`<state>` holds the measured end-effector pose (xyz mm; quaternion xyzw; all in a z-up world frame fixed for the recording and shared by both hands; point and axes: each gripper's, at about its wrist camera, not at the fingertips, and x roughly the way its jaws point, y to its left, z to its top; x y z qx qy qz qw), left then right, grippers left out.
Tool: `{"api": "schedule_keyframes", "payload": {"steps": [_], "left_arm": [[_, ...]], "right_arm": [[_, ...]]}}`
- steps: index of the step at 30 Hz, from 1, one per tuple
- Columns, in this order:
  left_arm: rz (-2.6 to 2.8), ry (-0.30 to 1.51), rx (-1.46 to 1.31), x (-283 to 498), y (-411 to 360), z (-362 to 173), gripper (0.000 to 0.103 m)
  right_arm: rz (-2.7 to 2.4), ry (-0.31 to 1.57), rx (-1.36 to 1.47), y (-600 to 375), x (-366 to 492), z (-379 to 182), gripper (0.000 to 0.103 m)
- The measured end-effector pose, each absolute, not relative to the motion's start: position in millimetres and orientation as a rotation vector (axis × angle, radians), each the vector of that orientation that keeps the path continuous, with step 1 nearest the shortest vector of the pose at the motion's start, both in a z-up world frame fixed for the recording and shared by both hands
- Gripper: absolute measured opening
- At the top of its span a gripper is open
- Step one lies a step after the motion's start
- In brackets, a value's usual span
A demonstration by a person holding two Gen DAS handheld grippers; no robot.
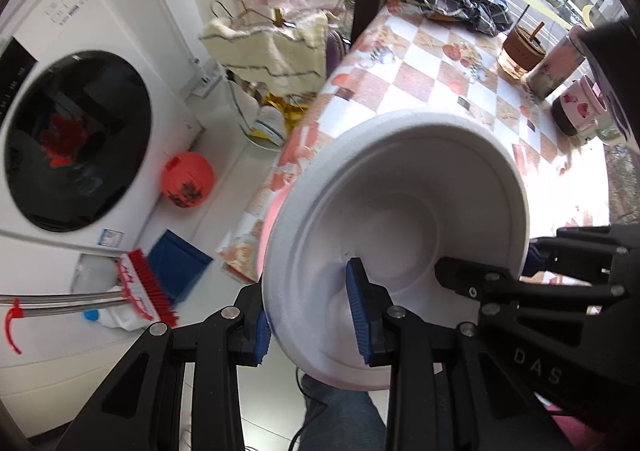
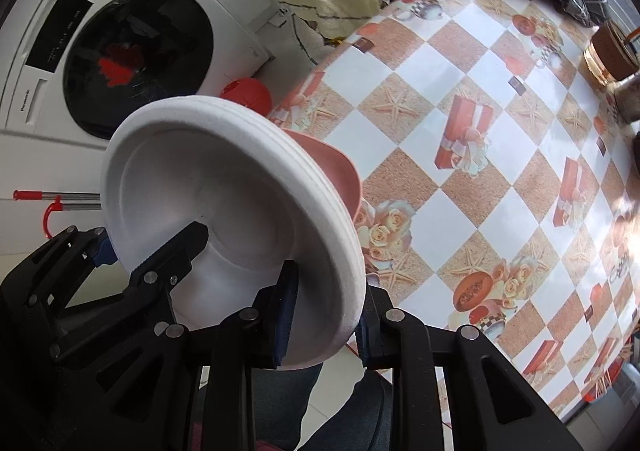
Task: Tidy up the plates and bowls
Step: 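Carry the white bowl stack over the pink plate stack, then lower the white bowls onto the pink plate and open the right tool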
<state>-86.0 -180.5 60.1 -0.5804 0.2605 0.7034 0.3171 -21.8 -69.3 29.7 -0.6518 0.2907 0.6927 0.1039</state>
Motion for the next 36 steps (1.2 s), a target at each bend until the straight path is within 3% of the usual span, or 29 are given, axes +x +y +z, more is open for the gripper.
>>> {"api": "schedule_keyframes", "payload": {"steps": [36], "left_arm": [[1.512,0.860,-1.699,-120,-176,-43,0.036]], "right_arm": [[1.697,1.088,-2.005,-70,-52,-63,0.027]]}}
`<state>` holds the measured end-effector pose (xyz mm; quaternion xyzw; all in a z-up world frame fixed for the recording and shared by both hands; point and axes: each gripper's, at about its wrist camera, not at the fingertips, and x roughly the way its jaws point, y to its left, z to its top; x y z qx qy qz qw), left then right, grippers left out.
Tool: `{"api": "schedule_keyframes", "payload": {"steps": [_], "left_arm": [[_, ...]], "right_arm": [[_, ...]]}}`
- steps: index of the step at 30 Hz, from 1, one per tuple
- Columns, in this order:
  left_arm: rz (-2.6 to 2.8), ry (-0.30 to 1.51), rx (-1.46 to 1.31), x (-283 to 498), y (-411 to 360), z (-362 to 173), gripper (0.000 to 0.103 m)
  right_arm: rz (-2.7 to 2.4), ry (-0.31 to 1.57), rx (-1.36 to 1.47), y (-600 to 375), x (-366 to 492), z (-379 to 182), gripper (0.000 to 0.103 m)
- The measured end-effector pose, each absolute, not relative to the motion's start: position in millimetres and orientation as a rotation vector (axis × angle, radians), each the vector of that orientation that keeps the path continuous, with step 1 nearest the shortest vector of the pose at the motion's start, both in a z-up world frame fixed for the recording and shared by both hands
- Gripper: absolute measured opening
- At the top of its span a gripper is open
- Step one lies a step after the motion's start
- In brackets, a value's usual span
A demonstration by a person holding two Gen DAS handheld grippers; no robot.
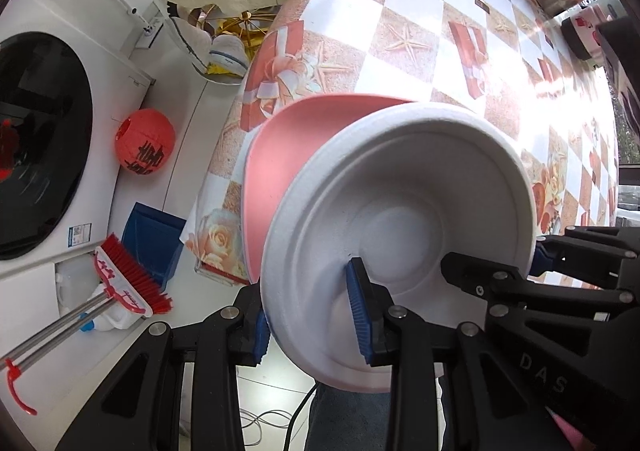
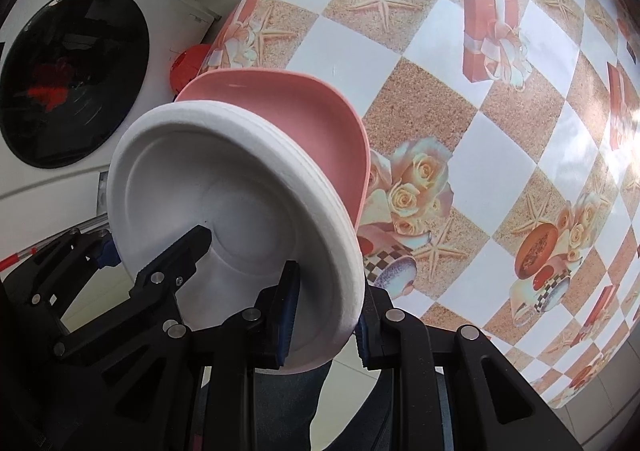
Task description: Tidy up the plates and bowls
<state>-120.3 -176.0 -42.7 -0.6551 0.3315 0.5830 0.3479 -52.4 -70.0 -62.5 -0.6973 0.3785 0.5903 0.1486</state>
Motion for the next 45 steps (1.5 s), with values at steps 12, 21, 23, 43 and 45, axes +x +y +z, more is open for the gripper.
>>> {"api": "schedule_keyframes", "payload": {"steps": [12,21,23,43,45], "left_arm": [[1.508,0.855,-1.691,-132,-171,-52,0.036],[1.631,0.899,-1.609,-137,-170,-34,0.049],[1.646,0.892,-1.591,-140,-171,-25,0.053],[1.677,0.900,-1.337,-109,-182,86,0.095],[1.689,0.925,-1.319,-105,-178,88,0.095]], "right_arm": [[1.705,1.063,-1.981,-76,-60,-70,0.027],[1.758,0.919,-1.941,-72,-47,-37,0.067],[1.773,0.904,-1.917,-69,-41,-28,0.082],[1.981,0.701,-1.748,-69,-38,61,0.102],[1.959,0.733,-1.752,-66,-35,57,0.102]]}}
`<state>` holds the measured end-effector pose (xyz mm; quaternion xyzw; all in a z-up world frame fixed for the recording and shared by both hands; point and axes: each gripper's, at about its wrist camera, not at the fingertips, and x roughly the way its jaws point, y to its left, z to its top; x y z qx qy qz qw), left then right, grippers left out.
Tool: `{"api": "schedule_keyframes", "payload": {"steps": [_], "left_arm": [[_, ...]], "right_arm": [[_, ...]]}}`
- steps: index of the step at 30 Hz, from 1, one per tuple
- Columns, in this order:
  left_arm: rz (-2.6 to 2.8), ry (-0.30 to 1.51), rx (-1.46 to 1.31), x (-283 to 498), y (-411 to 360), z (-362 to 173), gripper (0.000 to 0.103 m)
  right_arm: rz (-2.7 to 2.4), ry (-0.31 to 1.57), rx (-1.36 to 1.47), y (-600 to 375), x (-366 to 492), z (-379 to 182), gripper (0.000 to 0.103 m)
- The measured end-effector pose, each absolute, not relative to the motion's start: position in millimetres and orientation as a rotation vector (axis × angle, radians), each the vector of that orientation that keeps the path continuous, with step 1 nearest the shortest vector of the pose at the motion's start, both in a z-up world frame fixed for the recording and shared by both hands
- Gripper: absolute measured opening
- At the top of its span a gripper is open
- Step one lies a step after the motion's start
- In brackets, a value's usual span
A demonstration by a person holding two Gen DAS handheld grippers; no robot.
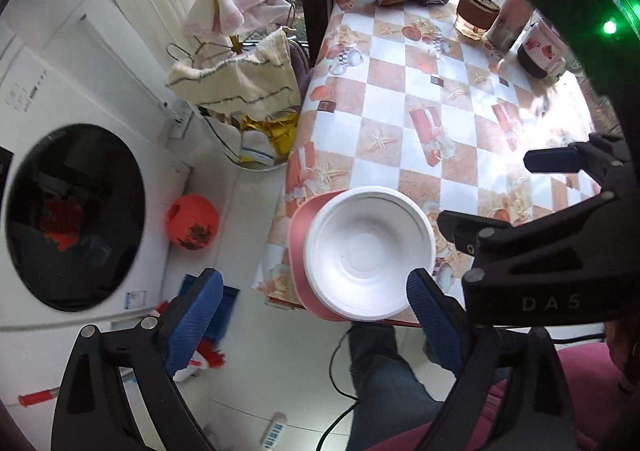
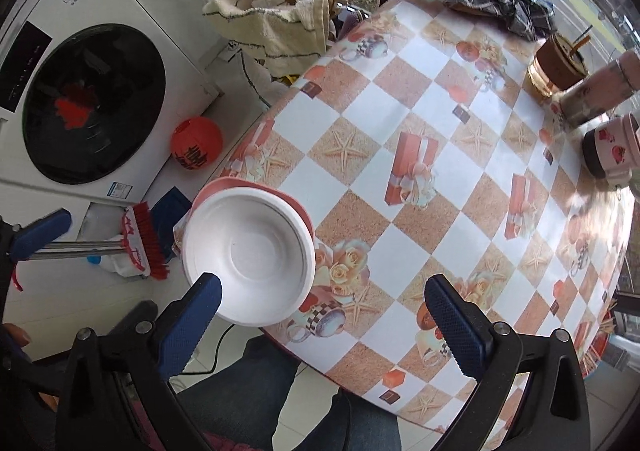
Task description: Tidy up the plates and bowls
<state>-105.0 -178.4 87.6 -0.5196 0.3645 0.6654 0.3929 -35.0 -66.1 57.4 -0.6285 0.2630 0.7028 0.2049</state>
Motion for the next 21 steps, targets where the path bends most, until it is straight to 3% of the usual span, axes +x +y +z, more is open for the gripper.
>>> {"api": "schedule_keyframes", "payload": {"steps": [21], "left_arm": [[1.695,0.954,-1.304,-98.9,-181.3,91.2,0.095]], "right_arm": [[1.943,0.782,-1.743,-68.1,-23.8,56.1,0.102]]}}
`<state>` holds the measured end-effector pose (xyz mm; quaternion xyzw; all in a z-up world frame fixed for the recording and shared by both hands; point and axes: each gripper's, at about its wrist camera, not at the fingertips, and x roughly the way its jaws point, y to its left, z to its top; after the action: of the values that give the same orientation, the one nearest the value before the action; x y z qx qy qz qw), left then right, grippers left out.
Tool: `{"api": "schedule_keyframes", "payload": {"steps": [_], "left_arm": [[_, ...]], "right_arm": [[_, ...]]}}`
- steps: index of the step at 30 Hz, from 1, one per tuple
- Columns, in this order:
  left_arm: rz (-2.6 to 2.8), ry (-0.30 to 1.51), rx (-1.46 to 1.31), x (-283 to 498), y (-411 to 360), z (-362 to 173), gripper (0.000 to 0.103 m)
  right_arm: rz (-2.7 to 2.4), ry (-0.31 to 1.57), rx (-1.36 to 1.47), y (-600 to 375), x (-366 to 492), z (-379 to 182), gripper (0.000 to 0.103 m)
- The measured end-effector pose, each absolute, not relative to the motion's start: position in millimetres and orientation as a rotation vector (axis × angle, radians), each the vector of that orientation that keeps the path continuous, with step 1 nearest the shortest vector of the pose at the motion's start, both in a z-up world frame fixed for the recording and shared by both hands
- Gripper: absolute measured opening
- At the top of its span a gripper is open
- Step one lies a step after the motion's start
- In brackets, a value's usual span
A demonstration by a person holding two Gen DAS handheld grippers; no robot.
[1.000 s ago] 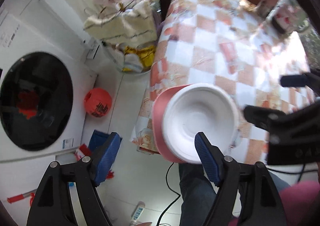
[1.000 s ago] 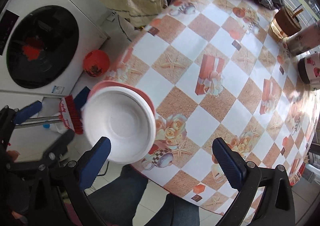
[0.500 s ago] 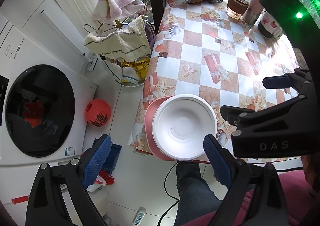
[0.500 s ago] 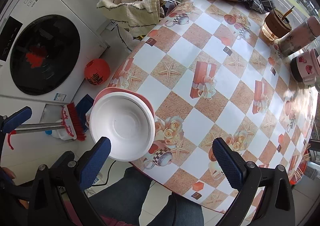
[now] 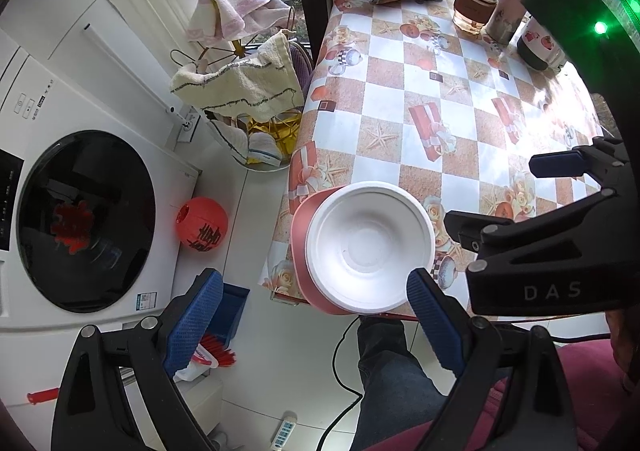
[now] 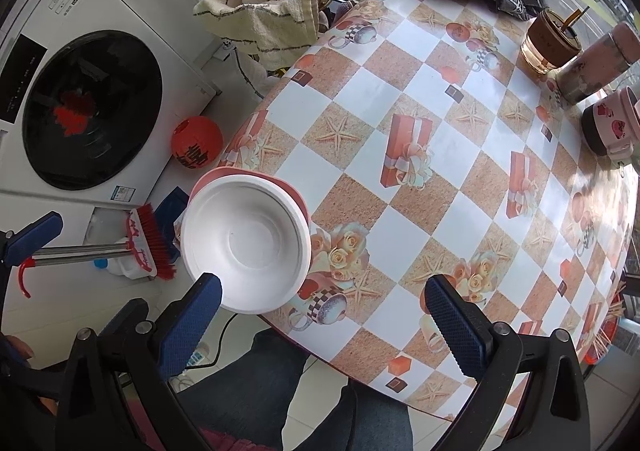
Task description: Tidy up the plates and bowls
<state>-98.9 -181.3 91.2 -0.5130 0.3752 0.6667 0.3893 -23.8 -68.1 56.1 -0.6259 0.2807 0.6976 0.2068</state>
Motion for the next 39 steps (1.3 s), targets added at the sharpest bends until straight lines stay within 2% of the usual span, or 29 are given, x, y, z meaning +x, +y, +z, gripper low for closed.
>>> {"api": "schedule_keyframes", "payload": {"steps": [39], "left_arm": [[1.630,1.007,-1.315,-99,-175,78,0.095]], "right_arm": [[1.935,0.801,-1.783,-70,-31,46,0.102]]}}
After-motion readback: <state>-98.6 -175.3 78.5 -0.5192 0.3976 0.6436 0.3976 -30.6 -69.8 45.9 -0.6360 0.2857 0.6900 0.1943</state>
